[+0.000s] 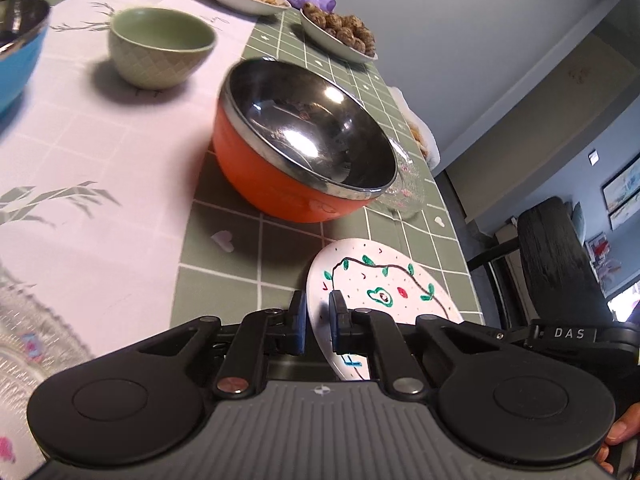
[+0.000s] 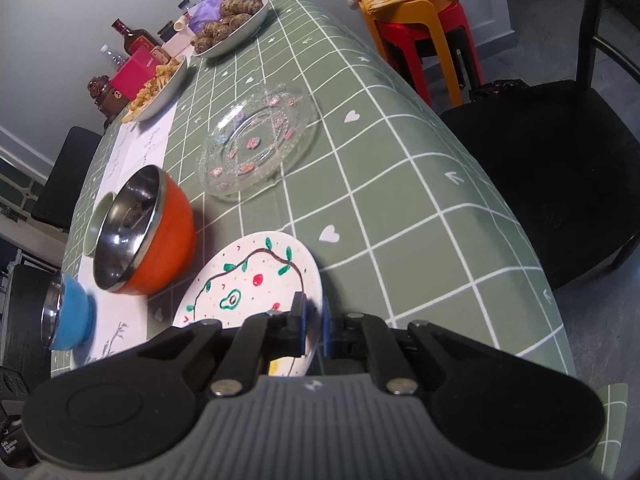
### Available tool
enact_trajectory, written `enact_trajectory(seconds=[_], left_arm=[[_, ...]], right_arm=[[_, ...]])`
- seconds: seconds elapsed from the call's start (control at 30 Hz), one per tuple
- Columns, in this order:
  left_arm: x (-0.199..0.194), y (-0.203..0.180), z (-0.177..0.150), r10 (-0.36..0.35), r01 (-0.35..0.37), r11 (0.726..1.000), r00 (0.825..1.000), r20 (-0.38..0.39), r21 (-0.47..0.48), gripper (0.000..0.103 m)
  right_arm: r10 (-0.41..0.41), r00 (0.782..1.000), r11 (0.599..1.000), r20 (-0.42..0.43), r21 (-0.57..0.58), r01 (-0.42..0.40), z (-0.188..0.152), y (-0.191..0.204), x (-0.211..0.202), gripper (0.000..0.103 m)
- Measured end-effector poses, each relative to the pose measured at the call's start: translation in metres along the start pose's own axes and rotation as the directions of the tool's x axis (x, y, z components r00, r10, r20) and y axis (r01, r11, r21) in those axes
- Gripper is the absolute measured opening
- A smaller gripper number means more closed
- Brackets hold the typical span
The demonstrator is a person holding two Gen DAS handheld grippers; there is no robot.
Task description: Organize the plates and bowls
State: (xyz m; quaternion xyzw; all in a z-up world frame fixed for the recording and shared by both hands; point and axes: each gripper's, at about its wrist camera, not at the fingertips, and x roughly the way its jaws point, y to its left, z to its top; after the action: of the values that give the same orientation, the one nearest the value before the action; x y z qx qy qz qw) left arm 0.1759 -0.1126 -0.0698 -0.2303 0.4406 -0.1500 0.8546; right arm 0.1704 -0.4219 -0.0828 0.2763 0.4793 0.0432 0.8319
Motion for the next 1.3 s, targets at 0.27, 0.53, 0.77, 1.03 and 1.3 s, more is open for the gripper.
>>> enact_trajectory(seconds=[0.27, 0.53, 0.77, 1.03, 1.3], left_arm=[[-0.041, 0.012, -0.006, 0.000, 0.003, 0.998, 0.999, 0.054, -0.055, 0.012], [-0.092, 0.041, -0.017, 0.028, -0.014, 0.992, 0.993, 0.111, -0.122, 0.012], [-0.131, 0.071, -0.022, 0.077, -0.052, 0.985, 0.986, 0.149, -0.165, 0.012], [-0.168, 0.110, -0.037, 0.086, -0.056, 0.980, 0.984, 0.158, -0.189, 0.012], [-0.191, 0.135, -0.044, 0.093, -0.051, 0.979, 0.974, 0.205, -0.199, 0.012]], right_arm=[[0.061, 0.998, 0.998, -0.001, -0.020, -0.061, -0.017, 0.020, -0.015, 0.006], [0.128, 0.992, 0.985, -0.015, -0.119, -0.128, -0.043, 0.063, -0.022, 0.005], [0.219, 0.974, 0.965, -0.057, -0.136, -0.225, -0.074, 0.095, -0.017, 0.004], [0.283, 0.954, 0.942, -0.099, -0.160, -0.296, -0.107, 0.121, -0.007, 0.004], [0.287, 0.947, 0.924, -0.146, -0.217, -0.314, -0.126, 0.140, 0.006, 0.004]])
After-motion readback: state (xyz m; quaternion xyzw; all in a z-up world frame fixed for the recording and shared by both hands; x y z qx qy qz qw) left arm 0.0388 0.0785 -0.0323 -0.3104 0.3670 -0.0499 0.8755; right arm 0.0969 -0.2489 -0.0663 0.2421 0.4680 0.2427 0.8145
